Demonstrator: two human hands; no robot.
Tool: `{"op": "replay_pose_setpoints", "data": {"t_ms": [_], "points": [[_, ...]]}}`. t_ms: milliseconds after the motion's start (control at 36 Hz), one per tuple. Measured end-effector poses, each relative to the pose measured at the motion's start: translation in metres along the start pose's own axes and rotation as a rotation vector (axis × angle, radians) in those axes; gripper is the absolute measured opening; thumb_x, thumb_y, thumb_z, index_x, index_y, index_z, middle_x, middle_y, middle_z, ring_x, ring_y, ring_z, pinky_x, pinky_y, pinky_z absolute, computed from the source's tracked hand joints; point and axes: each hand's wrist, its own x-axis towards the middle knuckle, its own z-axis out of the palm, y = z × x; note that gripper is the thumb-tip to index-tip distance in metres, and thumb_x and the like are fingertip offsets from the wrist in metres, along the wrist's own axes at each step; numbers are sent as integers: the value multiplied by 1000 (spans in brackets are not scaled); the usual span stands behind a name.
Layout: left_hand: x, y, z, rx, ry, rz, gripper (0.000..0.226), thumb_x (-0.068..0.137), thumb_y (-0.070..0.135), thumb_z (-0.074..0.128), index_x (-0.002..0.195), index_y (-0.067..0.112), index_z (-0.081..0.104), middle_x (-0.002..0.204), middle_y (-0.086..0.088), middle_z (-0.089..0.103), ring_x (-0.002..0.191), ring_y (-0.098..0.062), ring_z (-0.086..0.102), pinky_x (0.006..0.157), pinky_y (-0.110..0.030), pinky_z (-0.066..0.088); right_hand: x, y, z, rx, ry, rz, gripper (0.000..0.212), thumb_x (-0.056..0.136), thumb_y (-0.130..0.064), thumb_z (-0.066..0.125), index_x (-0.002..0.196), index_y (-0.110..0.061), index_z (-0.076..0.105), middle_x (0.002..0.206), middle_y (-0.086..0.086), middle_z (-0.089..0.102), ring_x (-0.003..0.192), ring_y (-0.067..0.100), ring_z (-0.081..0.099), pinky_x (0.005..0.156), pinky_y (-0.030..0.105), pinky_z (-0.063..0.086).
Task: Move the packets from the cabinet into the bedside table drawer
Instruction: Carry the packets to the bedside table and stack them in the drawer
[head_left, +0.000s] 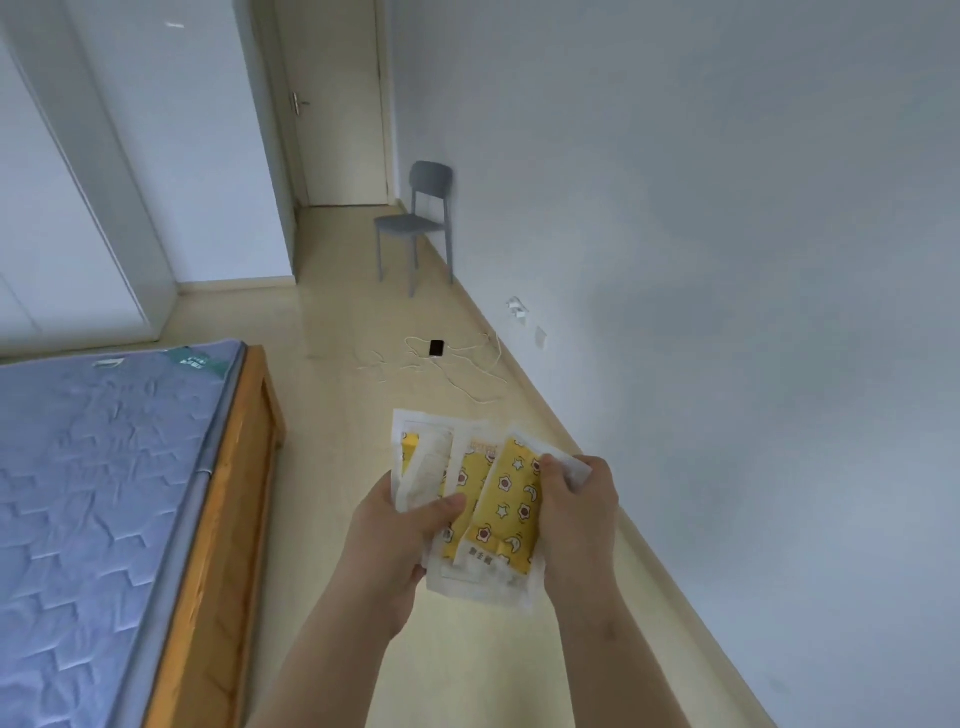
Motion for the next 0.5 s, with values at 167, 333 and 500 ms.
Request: {"op": "replay_pose_setpoints", "data": {"t_ms": [167, 333, 500], "points": [[98, 23, 3, -29, 127, 41, 23, 81, 2, 67, 100, 15, 62, 93, -12, 74, 85, -35, 70, 82, -55, 54, 87, -1, 72, -79, -118, -53, 10, 95, -24, 52, 89, -17, 46, 77, -4, 56, 65, 6, 56, 52, 18, 41], [224, 55, 36, -18, 168, 52, 29, 77, -1, 71, 102, 12, 62, 90, -13, 74, 81, -35, 71, 78, -56, 54, 208, -22, 123, -50, -141, -60, 10, 94, -27, 52, 97, -19, 47, 79, -5, 56, 66, 7, 57, 52, 19, 41], [340, 108, 52, -157, 248, 66, 29, 78, -3, 67, 103, 11, 62, 94, -17, 73, 79, -35, 71, 66, -47, 58, 323, -64, 194, 92, -331, 42, 24, 88, -27, 62, 107, -16, 53, 96, 3, 64, 79, 16, 67, 63, 30, 55]]}}
